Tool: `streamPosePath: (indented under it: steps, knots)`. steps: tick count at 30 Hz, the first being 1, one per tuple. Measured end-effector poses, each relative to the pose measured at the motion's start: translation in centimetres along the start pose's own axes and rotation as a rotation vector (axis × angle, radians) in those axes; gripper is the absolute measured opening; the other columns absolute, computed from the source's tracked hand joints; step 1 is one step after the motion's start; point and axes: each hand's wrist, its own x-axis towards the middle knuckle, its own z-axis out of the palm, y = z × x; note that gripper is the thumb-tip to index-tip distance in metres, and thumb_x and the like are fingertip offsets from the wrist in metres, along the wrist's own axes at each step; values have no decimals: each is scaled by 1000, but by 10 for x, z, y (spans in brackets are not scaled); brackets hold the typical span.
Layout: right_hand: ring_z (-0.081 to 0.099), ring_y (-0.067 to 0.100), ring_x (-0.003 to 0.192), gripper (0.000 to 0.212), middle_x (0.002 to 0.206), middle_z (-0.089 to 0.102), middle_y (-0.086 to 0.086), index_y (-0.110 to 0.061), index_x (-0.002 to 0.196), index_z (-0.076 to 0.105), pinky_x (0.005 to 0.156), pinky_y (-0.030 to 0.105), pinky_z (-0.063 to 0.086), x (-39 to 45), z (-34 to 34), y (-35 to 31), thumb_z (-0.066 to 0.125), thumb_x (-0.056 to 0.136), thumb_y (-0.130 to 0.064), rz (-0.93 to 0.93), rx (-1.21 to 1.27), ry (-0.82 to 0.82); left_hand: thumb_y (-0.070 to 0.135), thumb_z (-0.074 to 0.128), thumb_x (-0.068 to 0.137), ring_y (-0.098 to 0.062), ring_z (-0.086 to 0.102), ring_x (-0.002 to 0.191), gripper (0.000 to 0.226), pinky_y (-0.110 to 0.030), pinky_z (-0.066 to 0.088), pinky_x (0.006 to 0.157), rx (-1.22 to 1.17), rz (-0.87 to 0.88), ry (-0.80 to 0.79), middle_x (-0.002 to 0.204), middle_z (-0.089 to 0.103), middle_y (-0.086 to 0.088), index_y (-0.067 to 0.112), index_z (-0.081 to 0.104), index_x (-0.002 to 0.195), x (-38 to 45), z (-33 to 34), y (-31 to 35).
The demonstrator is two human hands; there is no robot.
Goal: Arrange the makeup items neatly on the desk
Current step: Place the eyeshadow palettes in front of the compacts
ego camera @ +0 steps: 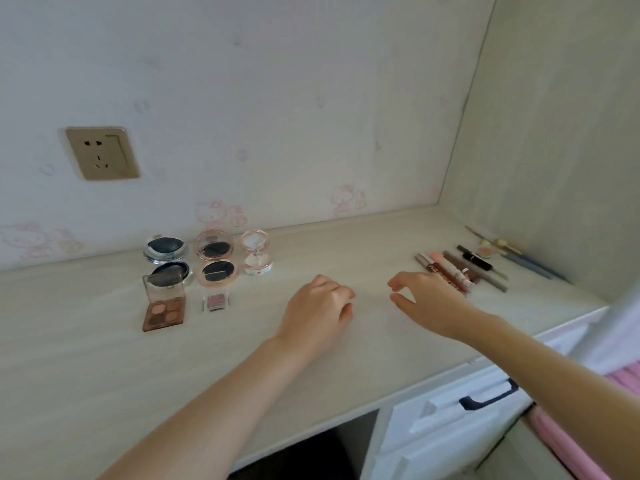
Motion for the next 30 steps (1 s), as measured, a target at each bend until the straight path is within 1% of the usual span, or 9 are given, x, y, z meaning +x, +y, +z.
streamPosePath:
  steps: [3, 5, 8, 11, 14, 18, 22, 27, 30]
  knots:
    - [50, 17, 119, 26, 124, 58, -6, -23, 116, 61, 95, 32, 44, -12, -11, 38, 52, 94, -35, 69, -34, 40, 22, 53, 89, -17, 51, 115, 29, -29, 43, 90, -10, 78, -43, 108, 68, 1, 18, 66, 115, 26, 22, 29]
    - [55, 21, 113, 25, 128, 57, -2, -22, 114, 62, 92, 32, 45, -17, -18, 62, 52, 94, -32, 103, -46, 42, 22, 52, 89, -19, 51, 115, 31, -30, 43, 90, -22, 117, -63, 110, 68, 0, 19, 64, 118, 45, 35, 46]
    - [61, 23, 97, 22, 113, 66, 2, -21, 109, 61, 83, 34, 48, -21, -27, 98, 47, 95, -31, 153, -75, 70, 22, 51, 90, -20, 50, 114, 30, -31, 45, 89, -53, 132, -94, 110, 67, -2, 18, 64, 116, 73, 56, 65]
    - [62, 23, 87, 24, 101, 67, 4, -22, 109, 58, 77, 36, 51, -22, -33, 132, 44, 95, -35, 228, -93, 112, 22, 50, 90, -20, 51, 111, 26, -32, 45, 86, -67, 141, -108, 108, 66, -1, 18, 65, 110, 96, 79, 79]
    - [63, 26, 94, 28, 107, 67, 5, -23, 119, 55, 79, 40, 52, -20, -39, 160, 43, 95, -31, 272, -117, 142, 22, 51, 89, -19, 51, 109, 24, -32, 45, 84, -100, 143, -127, 109, 66, 1, 21, 67, 106, 118, 100, 90]
    - [61, 23, 106, 32, 119, 64, -1, -22, 125, 55, 86, 32, 48, -6, -46, 192, 47, 94, -26, 311, -111, 139, 23, 50, 90, -20, 51, 109, 21, -32, 46, 83, -134, 104, -148, 106, 66, 2, 21, 68, 102, 149, 125, 99]
    - [59, 27, 104, 33, 120, 61, 3, -19, 126, 53, 87, 36, 50, 13, -49, 220, 49, 94, -25, 318, -117, 81, 23, 50, 92, -21, 51, 108, 24, -35, 48, 81, -191, 51, -172, 101, 67, -3, 19, 67, 109, 182, 147, 108]
    - [52, 28, 104, 36, 119, 55, 10, -12, 127, 51, 87, 34, 43, 43, -46, 247, 52, 92, -17, 268, -117, 42, 31, 54, 91, -19, 48, 117, 33, -36, 48, 86, -238, -30, -248, 114, 65, -2, 21, 62, 122, 224, 176, 115]
    - [48, 30, 113, 43, 126, 53, 11, -12, 133, 47, 94, 36, 41, 58, -42, 258, 53, 90, -18, 254, -153, 52, 46, 58, 88, -19, 47, 121, 46, -38, 47, 94, -251, -94, -317, 122, 61, -3, 21, 58, 126, 248, 191, 118]
